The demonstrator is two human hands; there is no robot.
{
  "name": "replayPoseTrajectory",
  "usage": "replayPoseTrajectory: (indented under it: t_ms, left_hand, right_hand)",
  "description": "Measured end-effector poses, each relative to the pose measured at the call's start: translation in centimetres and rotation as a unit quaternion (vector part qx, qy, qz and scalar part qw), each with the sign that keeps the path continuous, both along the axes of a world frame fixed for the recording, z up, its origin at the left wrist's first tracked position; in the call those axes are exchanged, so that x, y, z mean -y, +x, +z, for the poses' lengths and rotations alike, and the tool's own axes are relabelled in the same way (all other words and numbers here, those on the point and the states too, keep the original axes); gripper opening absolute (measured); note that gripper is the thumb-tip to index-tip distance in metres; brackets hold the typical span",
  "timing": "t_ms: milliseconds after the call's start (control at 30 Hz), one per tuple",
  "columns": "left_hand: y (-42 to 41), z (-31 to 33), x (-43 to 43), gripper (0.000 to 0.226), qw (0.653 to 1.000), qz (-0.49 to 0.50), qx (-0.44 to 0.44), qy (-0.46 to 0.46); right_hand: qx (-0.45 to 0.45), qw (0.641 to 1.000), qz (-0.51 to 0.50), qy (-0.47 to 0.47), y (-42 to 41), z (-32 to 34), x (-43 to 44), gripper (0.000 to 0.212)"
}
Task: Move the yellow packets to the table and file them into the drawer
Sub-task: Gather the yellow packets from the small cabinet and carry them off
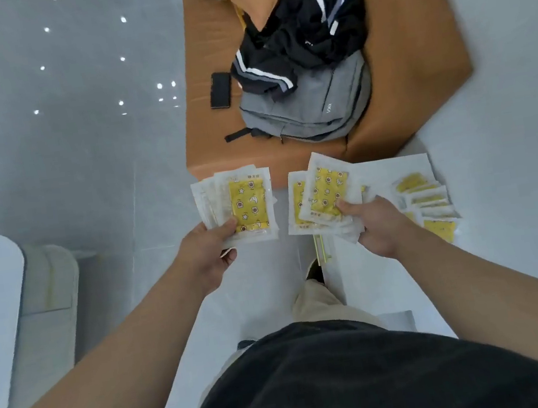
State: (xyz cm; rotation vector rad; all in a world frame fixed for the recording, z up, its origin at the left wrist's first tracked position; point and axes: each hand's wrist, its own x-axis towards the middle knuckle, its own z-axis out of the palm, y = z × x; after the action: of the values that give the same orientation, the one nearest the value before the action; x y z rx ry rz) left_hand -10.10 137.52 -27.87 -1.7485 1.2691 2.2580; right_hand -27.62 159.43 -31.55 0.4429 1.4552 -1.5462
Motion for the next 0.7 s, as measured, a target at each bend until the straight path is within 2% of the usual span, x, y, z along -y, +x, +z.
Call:
replayPoseTrajectory:
  t_ms: [200, 333, 700]
  left_hand:
    - [13.6, 1.0, 2.4, 0.02, 0.992, 0.126, -0.02, -0.004]
    - [22.4, 1.5, 3.5, 0.027, 0.977, 0.212, -0.029, -0.015]
    - [41.6, 1.7, 5.9, 0.024, 0.895, 0.445, -0.035, -0.019]
  right_hand:
    - [-0.006, 0.992, 0.127, -0.009, 8.9, 2.1, 7.2, 0.03]
    - [-0.012, 0.977, 0.211, -0.02, 15.4, 3.2, 12.2, 0.032]
    - [-0.046, 0.88, 0.473, -0.004, 30.9, 3.7, 27.7, 0.023]
